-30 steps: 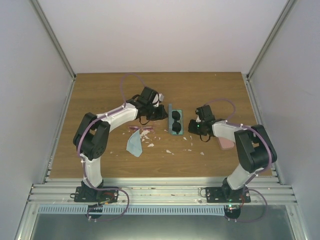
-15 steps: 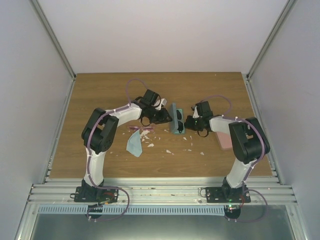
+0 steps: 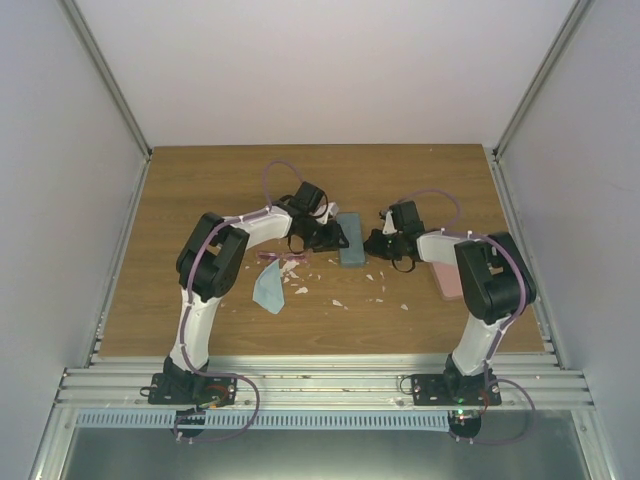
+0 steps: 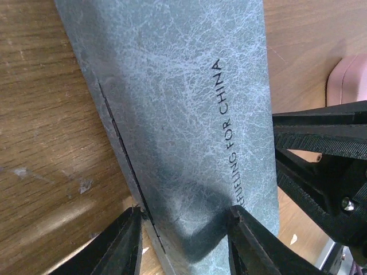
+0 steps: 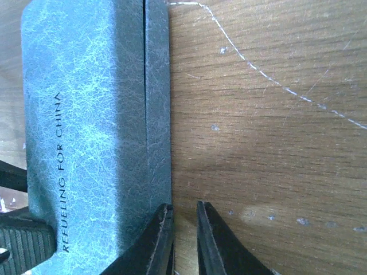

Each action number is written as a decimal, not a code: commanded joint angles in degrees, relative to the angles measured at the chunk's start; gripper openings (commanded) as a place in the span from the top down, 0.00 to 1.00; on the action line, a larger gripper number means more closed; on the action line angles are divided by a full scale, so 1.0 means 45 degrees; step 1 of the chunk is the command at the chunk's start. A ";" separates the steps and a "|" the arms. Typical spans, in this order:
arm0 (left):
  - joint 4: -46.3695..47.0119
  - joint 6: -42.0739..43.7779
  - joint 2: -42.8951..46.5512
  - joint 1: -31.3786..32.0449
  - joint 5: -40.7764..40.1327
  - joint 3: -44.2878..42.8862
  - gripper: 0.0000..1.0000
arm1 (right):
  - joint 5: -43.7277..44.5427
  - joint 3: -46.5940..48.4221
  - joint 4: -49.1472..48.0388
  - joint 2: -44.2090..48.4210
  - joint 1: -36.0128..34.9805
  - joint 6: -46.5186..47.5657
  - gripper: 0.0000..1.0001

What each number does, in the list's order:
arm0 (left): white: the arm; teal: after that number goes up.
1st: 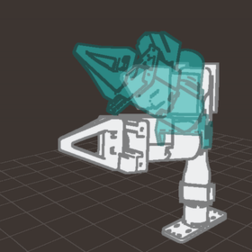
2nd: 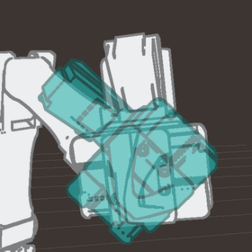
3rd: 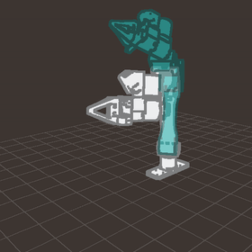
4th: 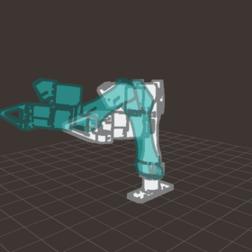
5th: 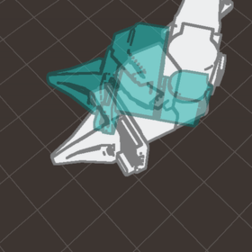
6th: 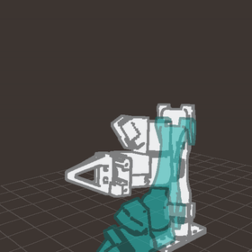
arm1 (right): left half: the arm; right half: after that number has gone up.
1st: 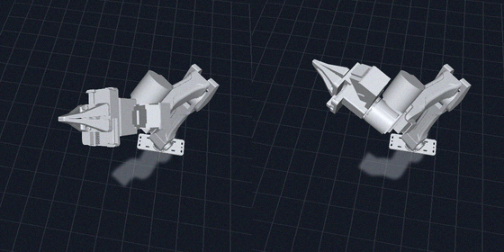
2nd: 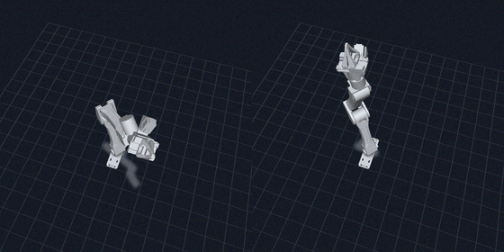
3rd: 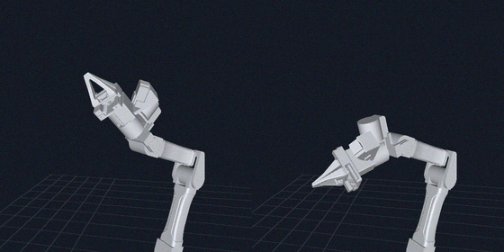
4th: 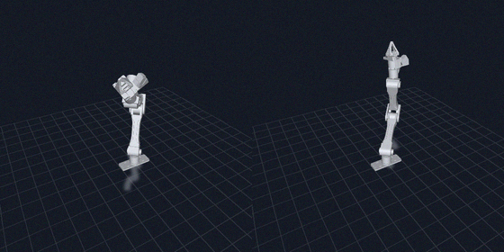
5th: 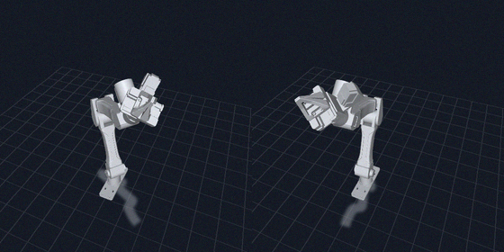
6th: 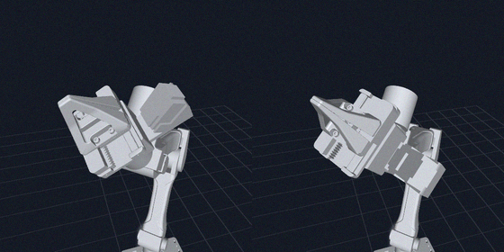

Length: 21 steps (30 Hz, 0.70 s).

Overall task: Organize the sunglasses
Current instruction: Close the sunglasses case at the center of the board.

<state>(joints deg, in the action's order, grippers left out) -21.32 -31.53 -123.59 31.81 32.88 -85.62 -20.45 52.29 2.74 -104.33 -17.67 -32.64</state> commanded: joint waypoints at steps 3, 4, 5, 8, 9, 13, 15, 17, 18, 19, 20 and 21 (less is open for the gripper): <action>-0.0609 0.0411 -0.0081 0.0274 -0.0501 -0.0464 0.59 | 0.1803 -0.0220 0.1180 0.0993 -0.0190 -0.0226 0.83; -0.0671 0.0437 0.0022 0.0257 -0.0644 -0.0496 0.59 | 0.2229 -0.0203 0.1411 0.1337 -0.0191 -0.0217 0.81; -0.0652 0.0476 0.0221 0.0255 -0.0798 -0.0503 0.59 | 0.2621 -0.0169 0.1635 0.1658 -0.0196 -0.0140 0.78; -0.0358 0.0474 0.1225 0.0255 -0.1616 -0.0288 0.59 | 0.3620 0.0082 0.2338 0.2566 -0.0510 0.0225 0.64; -0.0193 0.0409 0.1653 0.0255 -0.2062 -0.0130 0.58 | 0.3908 0.0228 0.2549 0.2764 -0.0724 0.0384 0.54; 0.0490 -0.0048 0.3941 0.0255 -0.4384 0.1031 0.49 | 0.5297 0.0793 0.3188 0.2875 -0.1907 0.0849 0.24; 0.0763 -0.0328 0.5071 0.0209 -0.5367 0.1784 0.42 | 0.5857 0.1087 0.3359 0.2610 -0.2549 0.0877 0.12; 0.0919 -0.0591 0.6140 0.0127 -0.6119 0.2641 0.37 | 0.6411 0.1551 0.3656 0.2019 -0.3094 0.0794 0.01; 0.0987 -0.0677 0.6620 0.0063 -0.6370 0.3022 0.35 | 0.6677 0.1781 0.3808 0.1820 -0.3330 0.0756 0.01; 0.1032 -0.0788 0.7078 0.0001 -0.6587 0.3392 0.34 | 0.6898 0.1998 0.3959 0.1402 -0.3521 0.0682 0.00; 0.1059 -0.0887 0.7538 -0.0075 -0.6737 0.3706 0.32 | 0.7167 0.2220 0.4127 0.1097 -0.3681 0.0583 0.00; 0.1065 -0.0960 0.7940 -0.0162 -0.6853 0.4027 0.31 | 0.7391 0.2407 0.4309 0.0766 -0.3806 0.0466 0.00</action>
<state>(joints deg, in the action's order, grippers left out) -19.27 -33.45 -93.19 32.25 9.72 -73.14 5.17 60.16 17.47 -95.79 -32.51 -29.63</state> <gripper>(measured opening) 0.666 0.994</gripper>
